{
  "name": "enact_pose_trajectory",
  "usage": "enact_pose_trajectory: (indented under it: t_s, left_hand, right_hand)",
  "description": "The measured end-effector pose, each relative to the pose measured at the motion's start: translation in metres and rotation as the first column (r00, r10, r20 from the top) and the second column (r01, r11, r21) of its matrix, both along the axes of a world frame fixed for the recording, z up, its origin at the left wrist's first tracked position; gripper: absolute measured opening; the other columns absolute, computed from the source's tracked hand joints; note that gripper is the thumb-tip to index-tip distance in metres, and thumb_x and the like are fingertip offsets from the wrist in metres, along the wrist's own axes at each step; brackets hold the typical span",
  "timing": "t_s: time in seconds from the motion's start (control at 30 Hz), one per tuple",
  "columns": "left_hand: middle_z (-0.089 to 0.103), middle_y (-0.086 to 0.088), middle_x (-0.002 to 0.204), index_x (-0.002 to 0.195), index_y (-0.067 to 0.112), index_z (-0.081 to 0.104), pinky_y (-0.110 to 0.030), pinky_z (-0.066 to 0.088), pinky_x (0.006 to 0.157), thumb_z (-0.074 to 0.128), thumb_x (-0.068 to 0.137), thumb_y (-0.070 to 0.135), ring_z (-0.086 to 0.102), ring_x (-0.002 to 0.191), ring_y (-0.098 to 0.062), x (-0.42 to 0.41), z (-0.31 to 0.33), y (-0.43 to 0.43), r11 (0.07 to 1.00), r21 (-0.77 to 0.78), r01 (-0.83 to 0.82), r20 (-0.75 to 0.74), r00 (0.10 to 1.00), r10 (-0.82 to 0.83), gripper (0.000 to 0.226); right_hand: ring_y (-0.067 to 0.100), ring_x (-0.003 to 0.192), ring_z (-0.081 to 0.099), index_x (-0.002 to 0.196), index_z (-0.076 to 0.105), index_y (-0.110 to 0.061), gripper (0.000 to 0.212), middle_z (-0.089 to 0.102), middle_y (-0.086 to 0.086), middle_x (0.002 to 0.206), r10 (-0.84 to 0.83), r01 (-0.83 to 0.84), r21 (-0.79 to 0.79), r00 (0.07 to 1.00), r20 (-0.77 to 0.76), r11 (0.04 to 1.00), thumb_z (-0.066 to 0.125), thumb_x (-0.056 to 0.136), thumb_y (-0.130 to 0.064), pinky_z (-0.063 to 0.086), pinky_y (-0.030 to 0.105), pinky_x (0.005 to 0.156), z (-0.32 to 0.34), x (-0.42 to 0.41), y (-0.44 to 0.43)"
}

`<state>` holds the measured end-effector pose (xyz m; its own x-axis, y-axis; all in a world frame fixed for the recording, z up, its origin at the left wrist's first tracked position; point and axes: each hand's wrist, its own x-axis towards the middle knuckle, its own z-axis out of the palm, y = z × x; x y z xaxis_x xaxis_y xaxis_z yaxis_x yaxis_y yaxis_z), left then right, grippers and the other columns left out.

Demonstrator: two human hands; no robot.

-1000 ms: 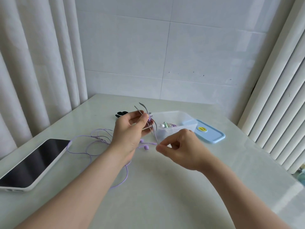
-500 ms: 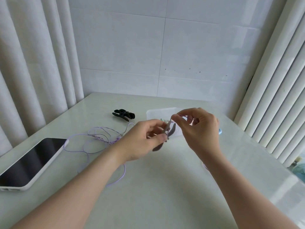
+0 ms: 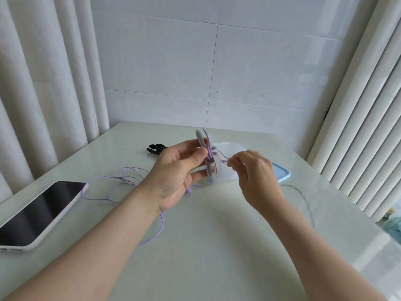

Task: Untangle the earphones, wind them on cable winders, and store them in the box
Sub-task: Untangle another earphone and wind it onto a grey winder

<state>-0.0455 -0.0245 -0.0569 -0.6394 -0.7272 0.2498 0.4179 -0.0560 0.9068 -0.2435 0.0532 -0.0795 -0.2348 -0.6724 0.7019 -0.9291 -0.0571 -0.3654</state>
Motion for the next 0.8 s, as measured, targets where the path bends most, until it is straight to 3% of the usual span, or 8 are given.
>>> enact_pose_trajectory:
  t_s: [0.07,0.1,0.2,0.37,0.47,0.63,0.7,0.8]
  left_hand:
    - [0.075,-0.008,0.123,0.118,0.007,0.071,-0.056,0.035,0.104,0.066,0.101,0.017,0.075,0.108,-0.028,0.001,-0.002,-0.007,0.998,0.018,-0.067,-0.013,0.998,0.068,0.020]
    - [0.076,-0.008,0.122,0.118,0.005,0.071,-0.054,0.040,0.107,0.064,0.103,0.015,0.073,0.111,-0.027,0.001,-0.002,-0.010,0.993,0.033,-0.111,-0.030,0.993,0.112,0.020]
    - [0.075,-0.016,0.117,0.128,-0.007,0.064,-0.040,0.056,0.104,0.058,0.104,0.009,0.070,0.115,-0.029,0.001,0.001,-0.013,0.980,0.103,-0.168,-0.092,0.980,0.178,0.029]
    - [0.071,-0.027,0.115,0.127,-0.009,0.061,-0.043,0.062,0.091,0.059,0.104,0.009,0.074,0.103,-0.027,0.000,0.002,-0.010,0.968,0.195,-0.157,-0.150,0.971,0.187,0.029]
    - [0.078,-0.007,0.101,0.115,0.008,0.067,-0.035,0.041,0.091,0.067,0.101,0.016,0.077,0.097,-0.023,0.001,0.001,-0.014,0.945,0.243,-0.219,-0.106,0.962,0.251,0.016]
    - [0.078,0.003,0.090,0.106,0.016,0.072,-0.034,0.062,0.061,0.072,0.099,0.018,0.072,0.081,-0.022,0.005,-0.007,-0.017,0.895,0.131,-0.426,0.113,0.903,0.414,0.007]
    - [0.078,-0.002,0.097,0.112,0.014,0.070,-0.028,0.059,0.053,0.072,0.099,0.018,0.069,0.080,-0.020,0.006,-0.008,-0.016,0.894,0.074,-0.441,0.137,0.893,0.429,0.013]
    - [0.076,-0.006,0.107,0.116,0.016,0.069,-0.023,0.054,0.052,0.073,0.098,0.015,0.069,0.075,-0.018,0.010,-0.011,-0.018,0.896,-0.137,-0.422,0.233,0.866,0.443,0.018]
  right_hand:
    - [0.009,0.063,0.063,0.097,0.070,-0.018,0.018,0.068,-0.004,0.067,0.112,-0.124,0.084,0.984,0.140,0.989,0.056,0.107,-0.014,0.043,0.021,0.062,0.006,0.009,0.006]
    - [0.010,0.054,0.062,0.099,0.066,-0.019,0.016,0.067,-0.002,0.062,0.157,-0.191,0.129,0.959,0.236,0.973,0.053,0.108,-0.016,0.045,0.021,0.057,0.010,0.015,0.008]
    - [0.021,0.041,0.050,0.097,0.059,-0.013,0.015,0.060,0.005,0.061,0.206,-0.370,0.237,0.832,0.516,0.898,0.056,0.108,-0.024,0.045,0.030,0.041,0.017,0.033,0.013]
    - [0.019,0.044,0.044,0.087,0.069,-0.009,0.043,0.062,0.004,0.064,0.210,-0.511,0.363,0.759,0.616,0.779,0.049,0.111,-0.039,0.038,0.025,0.041,0.027,0.047,0.018]
    - [0.016,0.051,0.047,0.071,0.067,-0.016,0.055,0.058,0.000,0.056,0.234,-0.490,0.455,0.828,0.509,0.744,0.042,0.112,-0.043,0.042,0.027,0.053,0.029,0.054,0.020]
    - [0.014,0.053,0.027,0.059,0.038,-0.011,0.057,0.030,-0.001,0.053,0.368,-0.442,0.351,0.893,0.259,0.825,0.053,0.108,-0.037,0.030,0.030,0.052,0.025,0.064,0.020]
    - [0.021,0.053,0.032,0.062,0.051,-0.009,0.050,0.035,0.002,0.050,0.345,-0.349,0.292,0.936,0.067,0.890,0.051,0.105,-0.036,0.036,0.038,0.052,0.022,0.060,0.018]
    - [0.021,0.050,0.042,0.079,0.067,-0.021,0.026,0.039,-0.006,0.049,0.150,-0.141,0.062,0.968,-0.200,0.988,0.056,0.098,-0.034,0.033,0.032,0.049,0.019,0.051,0.016]
